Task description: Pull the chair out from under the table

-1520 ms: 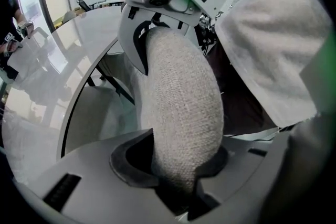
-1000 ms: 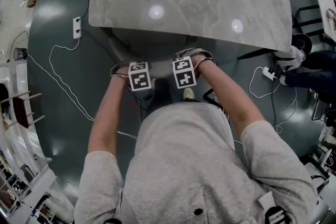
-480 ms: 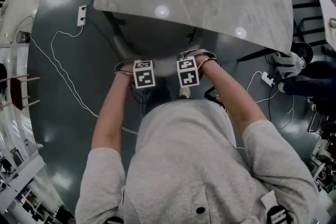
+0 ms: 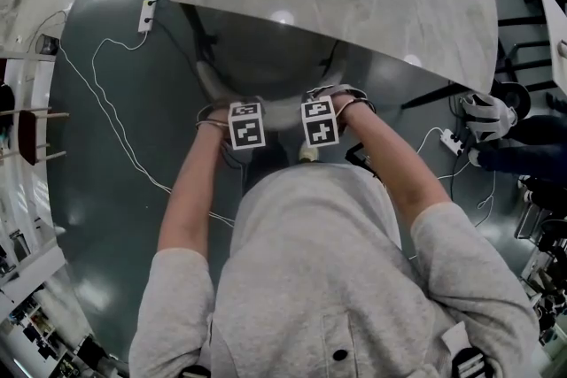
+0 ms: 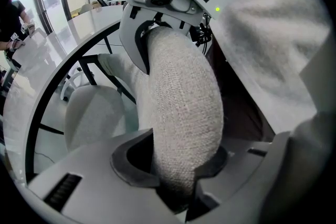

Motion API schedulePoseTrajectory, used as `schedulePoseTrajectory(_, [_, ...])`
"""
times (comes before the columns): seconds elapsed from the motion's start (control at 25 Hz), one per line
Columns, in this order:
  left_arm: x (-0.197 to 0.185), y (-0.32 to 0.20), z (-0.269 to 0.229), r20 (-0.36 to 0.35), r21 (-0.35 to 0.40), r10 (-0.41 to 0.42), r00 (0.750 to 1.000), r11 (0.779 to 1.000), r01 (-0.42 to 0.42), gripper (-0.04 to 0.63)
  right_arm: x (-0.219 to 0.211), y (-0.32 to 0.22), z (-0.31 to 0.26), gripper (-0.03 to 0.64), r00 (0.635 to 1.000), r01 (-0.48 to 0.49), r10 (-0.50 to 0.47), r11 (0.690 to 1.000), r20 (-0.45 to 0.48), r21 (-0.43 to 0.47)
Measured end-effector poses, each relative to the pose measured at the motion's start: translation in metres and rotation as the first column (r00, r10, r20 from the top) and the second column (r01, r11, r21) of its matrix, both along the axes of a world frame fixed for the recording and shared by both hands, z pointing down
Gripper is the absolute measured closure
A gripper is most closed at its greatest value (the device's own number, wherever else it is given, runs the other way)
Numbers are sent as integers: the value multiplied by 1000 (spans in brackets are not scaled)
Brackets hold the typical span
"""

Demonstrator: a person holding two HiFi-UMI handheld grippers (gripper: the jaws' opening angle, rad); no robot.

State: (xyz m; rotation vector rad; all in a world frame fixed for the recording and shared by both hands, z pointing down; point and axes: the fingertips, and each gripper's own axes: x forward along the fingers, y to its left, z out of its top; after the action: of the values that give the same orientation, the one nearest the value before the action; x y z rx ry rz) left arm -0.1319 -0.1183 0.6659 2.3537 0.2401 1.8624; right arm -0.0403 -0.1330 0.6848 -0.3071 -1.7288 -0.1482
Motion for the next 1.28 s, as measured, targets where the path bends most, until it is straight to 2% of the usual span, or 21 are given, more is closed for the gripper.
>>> schedulePoseTrajectory(0.76, [30, 60, -3, 4, 2, -27, 1000, 1000, 27, 446, 30, 57, -3, 506, 1000, 29, -29, 1000, -3, 6])
schedulePoseTrajectory(1.08, [33, 86, 0, 23, 64, -29, 999, 998, 27, 460, 34, 87, 1, 506, 999, 33, -33, 999, -7, 19])
schedulePoseTrajectory(1.28, [35, 103, 0, 23, 75, -24, 999, 997, 22, 460, 36, 105, 1, 506, 999, 32, -32, 999, -7, 33])
